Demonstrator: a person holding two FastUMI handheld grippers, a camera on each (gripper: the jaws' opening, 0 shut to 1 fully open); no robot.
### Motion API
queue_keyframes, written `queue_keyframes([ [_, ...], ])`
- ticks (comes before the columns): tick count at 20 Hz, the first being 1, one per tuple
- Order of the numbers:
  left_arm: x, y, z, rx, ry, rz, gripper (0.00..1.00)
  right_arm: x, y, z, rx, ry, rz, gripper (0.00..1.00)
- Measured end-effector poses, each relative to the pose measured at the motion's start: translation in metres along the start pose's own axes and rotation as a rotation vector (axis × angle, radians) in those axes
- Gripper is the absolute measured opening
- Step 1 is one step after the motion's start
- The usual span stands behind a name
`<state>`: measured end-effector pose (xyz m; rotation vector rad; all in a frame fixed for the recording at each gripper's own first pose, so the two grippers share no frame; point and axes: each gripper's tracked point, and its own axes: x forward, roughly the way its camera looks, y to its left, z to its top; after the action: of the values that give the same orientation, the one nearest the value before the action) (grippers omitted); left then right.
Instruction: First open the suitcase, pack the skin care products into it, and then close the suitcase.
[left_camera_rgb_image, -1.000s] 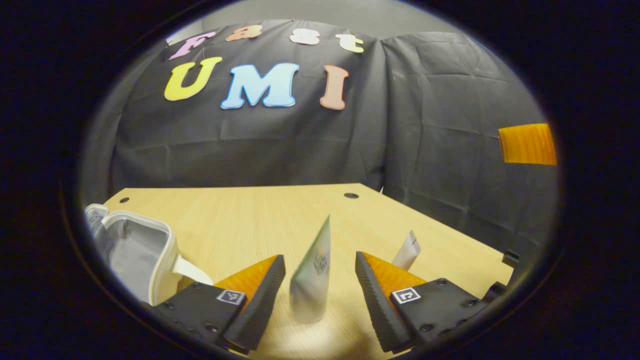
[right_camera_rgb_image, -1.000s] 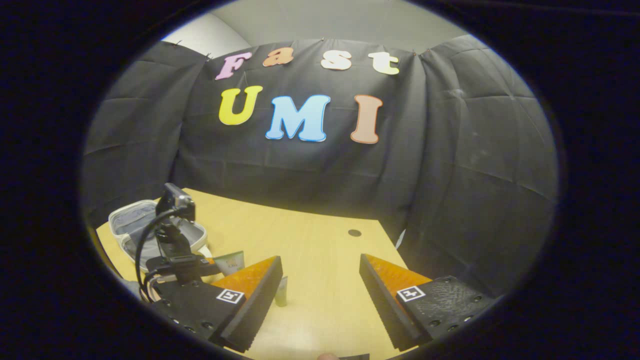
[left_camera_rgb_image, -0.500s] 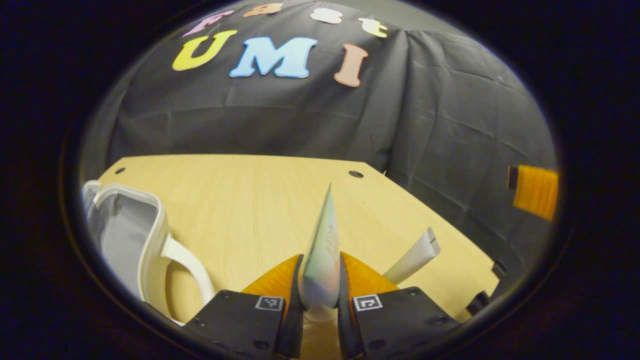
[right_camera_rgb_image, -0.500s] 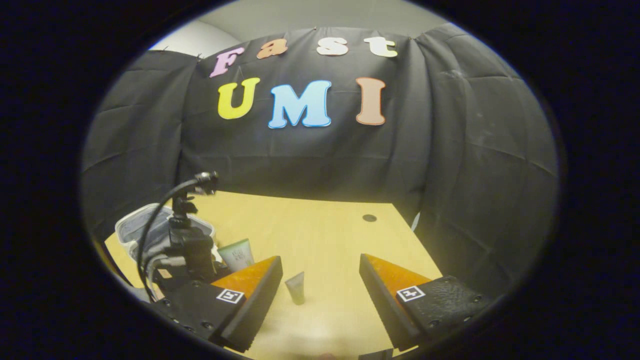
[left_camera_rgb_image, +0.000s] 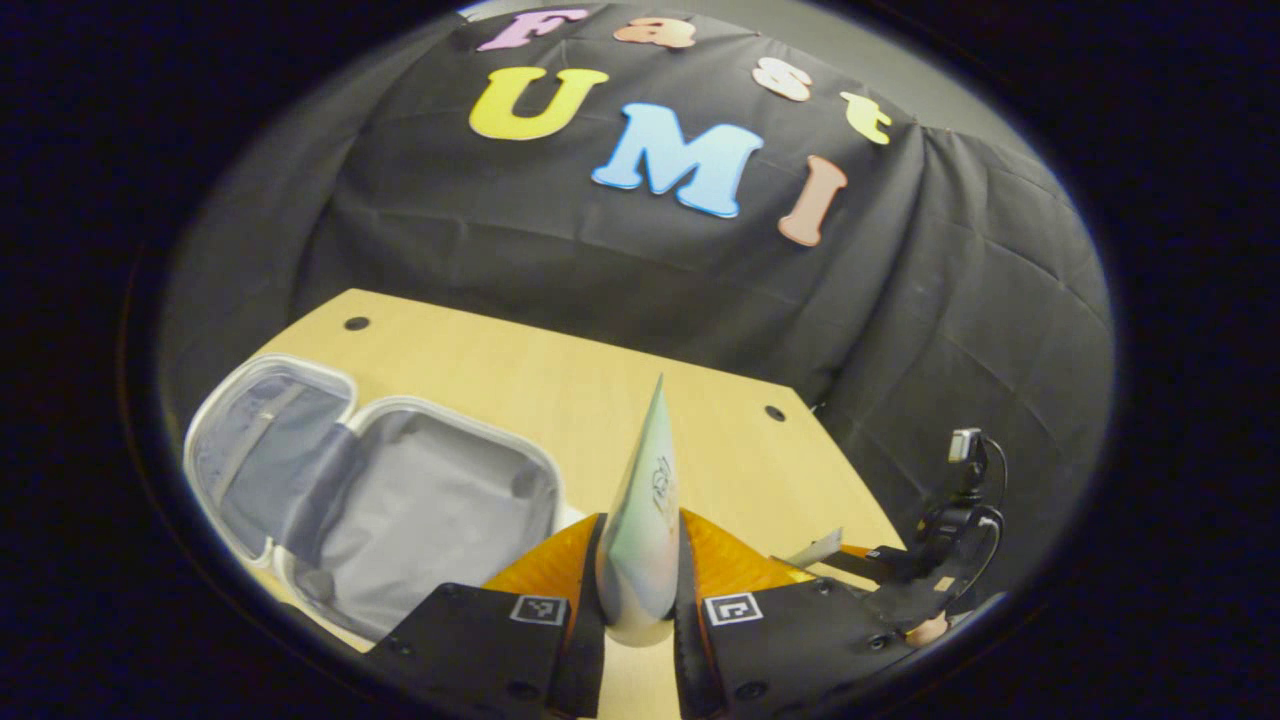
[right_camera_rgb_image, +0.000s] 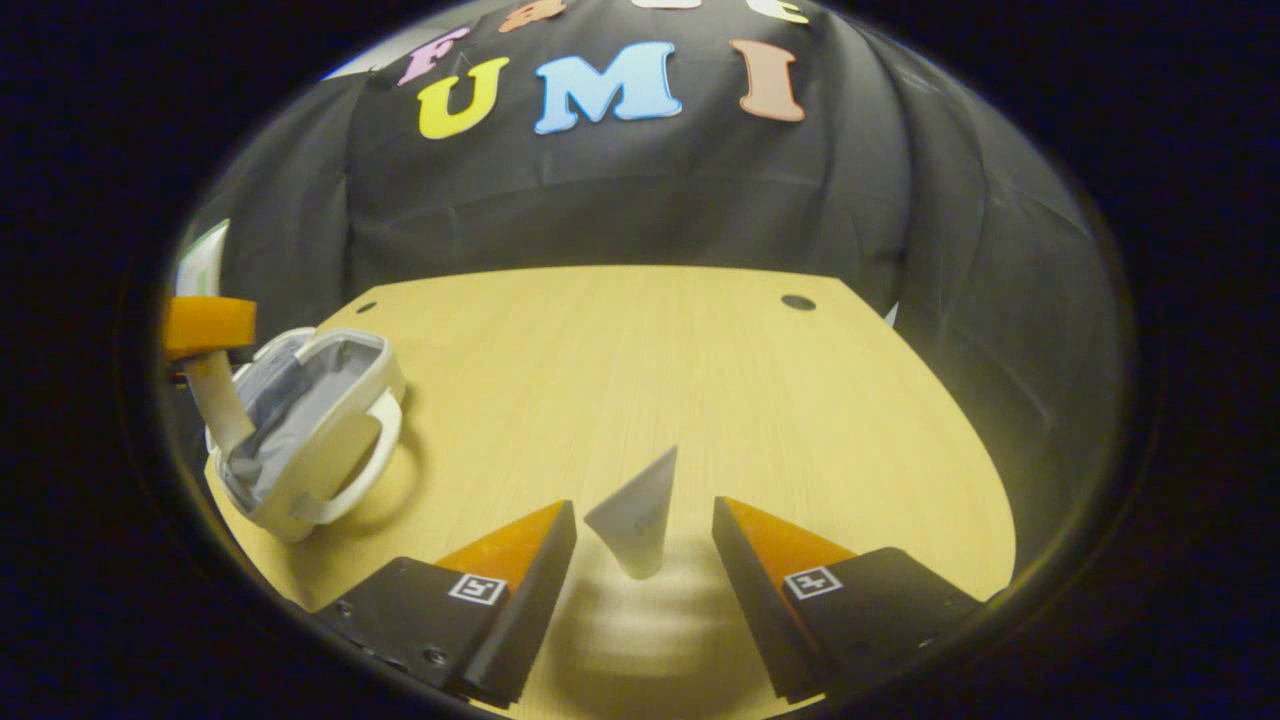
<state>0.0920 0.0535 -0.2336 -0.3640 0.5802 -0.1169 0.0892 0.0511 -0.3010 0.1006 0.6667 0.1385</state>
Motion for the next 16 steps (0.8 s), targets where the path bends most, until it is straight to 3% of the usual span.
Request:
queue_keyframes([
  [4, -0.012, 0.089, -0.026, -0.06, 0.104, 0.118, 0.36, 0.0, 0.006, -0.009, 0.097, 0.066, -0.024, 0.26],
  [7, -0.002, 0.13, -0.058, -0.095, 0.27, 0.142, 0.33, -0.032, 0.026, -0.013, 0.206, 0.084, -0.04, 0.27],
  [9, 0.008, 0.139, -0.074, -0.105, 0.373, 0.144, 0.34, -0.064, 0.058, -0.008, 0.259, 0.071, 0.001, 0.27],
  [13, 0.027, 0.158, -0.084, -0.07, 0.429, 0.089, 0.39, -0.118, 0.121, 0.006, 0.245, 0.025, 0.053, 0.27],
  [15, 0.023, 0.166, -0.071, -0.047, 0.396, 0.079, 0.43, -0.132, 0.158, 0.016, 0.238, 0.007, 0.087, 0.27],
  [16, 0.019, 0.175, -0.062, -0.025, 0.369, 0.096, 0.63, -0.134, 0.176, 0.022, 0.235, 0.0, 0.109, 0.27],
])
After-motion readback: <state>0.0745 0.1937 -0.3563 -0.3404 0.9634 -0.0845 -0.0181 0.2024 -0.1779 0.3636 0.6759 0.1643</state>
